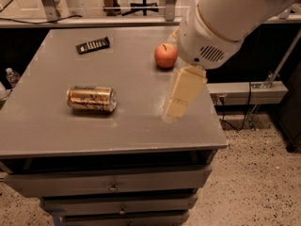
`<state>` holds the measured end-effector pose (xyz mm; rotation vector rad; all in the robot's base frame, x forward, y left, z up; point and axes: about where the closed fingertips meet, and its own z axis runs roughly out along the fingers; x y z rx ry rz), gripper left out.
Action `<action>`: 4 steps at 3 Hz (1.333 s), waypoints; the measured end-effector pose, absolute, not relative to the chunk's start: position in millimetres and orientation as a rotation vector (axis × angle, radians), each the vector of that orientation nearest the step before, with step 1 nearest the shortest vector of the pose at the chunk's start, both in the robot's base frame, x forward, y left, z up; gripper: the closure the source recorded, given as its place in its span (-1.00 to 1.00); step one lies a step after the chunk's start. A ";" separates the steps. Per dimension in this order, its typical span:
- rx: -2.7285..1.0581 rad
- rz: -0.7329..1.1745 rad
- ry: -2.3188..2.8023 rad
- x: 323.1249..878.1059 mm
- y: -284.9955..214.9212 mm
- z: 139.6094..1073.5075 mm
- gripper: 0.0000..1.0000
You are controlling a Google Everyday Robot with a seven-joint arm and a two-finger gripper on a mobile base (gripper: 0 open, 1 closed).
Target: Place orange can upright
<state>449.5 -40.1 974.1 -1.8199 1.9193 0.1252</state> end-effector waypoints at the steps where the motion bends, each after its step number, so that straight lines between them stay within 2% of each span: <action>1: -1.850 0.222 1.857 453.4 15.9 959.8 -1.00; 3: -1.873 0.248 1.844 468.0 115.2 919.3 -1.00; 4: -1.864 0.195 1.862 484.3 142.9 911.0 -1.00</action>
Offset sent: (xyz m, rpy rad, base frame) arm 0.0184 0.1831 -0.0689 0.0869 0.0720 0.1102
